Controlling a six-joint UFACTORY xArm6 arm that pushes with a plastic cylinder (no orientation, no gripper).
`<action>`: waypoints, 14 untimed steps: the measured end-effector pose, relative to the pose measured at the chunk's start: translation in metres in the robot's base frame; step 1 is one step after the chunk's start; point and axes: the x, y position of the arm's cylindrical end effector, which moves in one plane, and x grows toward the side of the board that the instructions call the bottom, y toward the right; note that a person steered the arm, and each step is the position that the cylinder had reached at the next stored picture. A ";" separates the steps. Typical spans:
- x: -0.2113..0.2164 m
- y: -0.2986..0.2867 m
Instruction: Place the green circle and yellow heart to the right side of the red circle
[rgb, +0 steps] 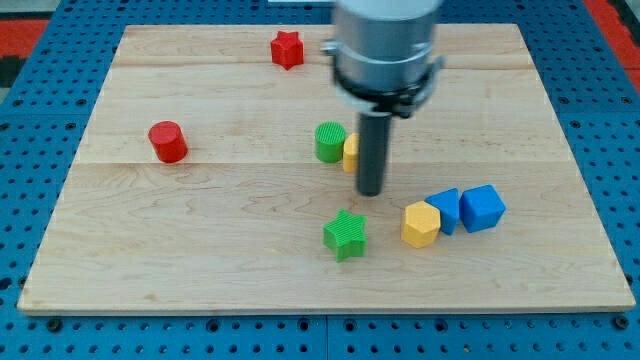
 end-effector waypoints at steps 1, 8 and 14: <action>-0.005 0.010; -0.041 -0.162; -0.023 -0.240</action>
